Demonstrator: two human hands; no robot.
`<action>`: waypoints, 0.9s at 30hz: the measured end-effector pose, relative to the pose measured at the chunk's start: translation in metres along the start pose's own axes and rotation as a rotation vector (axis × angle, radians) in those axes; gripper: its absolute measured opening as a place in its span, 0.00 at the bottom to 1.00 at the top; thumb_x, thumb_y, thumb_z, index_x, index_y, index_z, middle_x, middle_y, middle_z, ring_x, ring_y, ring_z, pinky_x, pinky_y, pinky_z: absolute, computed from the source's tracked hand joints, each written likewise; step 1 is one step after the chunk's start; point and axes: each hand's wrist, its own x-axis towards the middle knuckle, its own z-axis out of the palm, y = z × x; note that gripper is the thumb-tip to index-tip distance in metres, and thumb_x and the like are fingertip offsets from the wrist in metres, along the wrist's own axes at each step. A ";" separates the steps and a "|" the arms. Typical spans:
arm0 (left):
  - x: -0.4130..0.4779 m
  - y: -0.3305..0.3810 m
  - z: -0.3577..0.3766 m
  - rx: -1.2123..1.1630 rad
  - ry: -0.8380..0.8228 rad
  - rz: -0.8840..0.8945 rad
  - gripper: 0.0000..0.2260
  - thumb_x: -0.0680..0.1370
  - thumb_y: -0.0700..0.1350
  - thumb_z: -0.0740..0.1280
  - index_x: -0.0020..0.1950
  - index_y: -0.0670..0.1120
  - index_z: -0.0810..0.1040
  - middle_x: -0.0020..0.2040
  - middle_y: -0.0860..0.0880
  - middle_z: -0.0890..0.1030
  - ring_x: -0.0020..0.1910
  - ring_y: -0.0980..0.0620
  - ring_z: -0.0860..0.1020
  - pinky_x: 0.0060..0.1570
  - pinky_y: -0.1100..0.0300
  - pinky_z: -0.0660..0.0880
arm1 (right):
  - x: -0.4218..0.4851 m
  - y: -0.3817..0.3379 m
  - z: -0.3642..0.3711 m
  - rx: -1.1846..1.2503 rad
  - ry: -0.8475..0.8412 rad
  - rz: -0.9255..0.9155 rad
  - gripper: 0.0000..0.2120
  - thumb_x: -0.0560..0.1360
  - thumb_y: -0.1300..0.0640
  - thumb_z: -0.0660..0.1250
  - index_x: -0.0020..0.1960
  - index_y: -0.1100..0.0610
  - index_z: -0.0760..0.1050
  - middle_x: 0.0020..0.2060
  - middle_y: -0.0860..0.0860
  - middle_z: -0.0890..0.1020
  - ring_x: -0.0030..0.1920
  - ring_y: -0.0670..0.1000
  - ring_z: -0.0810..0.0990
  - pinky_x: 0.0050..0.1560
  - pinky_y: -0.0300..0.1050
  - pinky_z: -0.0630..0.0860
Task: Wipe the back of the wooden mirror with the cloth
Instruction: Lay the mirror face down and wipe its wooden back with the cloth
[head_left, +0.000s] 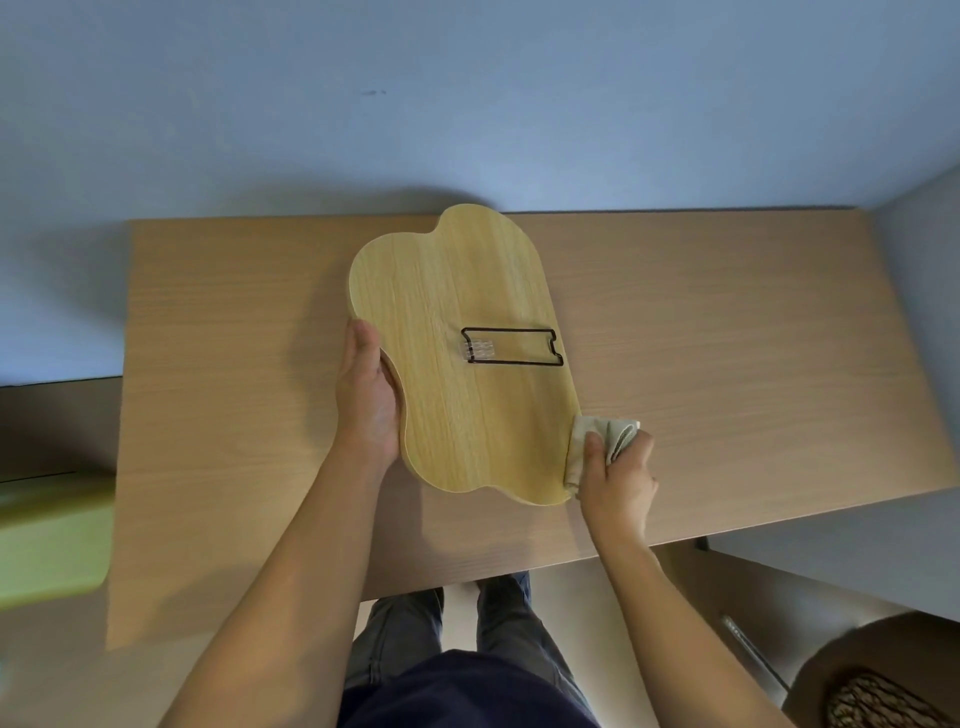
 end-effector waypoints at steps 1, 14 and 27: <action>0.000 0.000 0.000 -0.002 -0.005 0.001 0.26 0.84 0.59 0.60 0.79 0.50 0.71 0.74 0.49 0.80 0.73 0.49 0.78 0.76 0.42 0.70 | -0.001 -0.013 0.002 0.046 0.009 0.010 0.12 0.83 0.50 0.64 0.55 0.56 0.63 0.36 0.52 0.79 0.37 0.62 0.82 0.47 0.63 0.82; 0.000 0.003 0.005 0.016 -0.002 0.028 0.17 0.87 0.55 0.58 0.71 0.53 0.77 0.65 0.57 0.86 0.66 0.57 0.82 0.57 0.63 0.81 | -0.007 -0.092 0.041 0.046 -0.233 -0.492 0.15 0.82 0.47 0.65 0.54 0.59 0.71 0.34 0.45 0.77 0.32 0.54 0.80 0.47 0.64 0.80; 0.000 0.004 0.005 0.004 -0.006 -0.007 0.16 0.86 0.56 0.59 0.71 0.55 0.79 0.65 0.56 0.86 0.66 0.55 0.83 0.60 0.58 0.81 | 0.065 -0.022 0.006 -0.040 -0.020 -0.018 0.11 0.83 0.47 0.61 0.51 0.54 0.63 0.34 0.52 0.79 0.37 0.62 0.82 0.51 0.60 0.79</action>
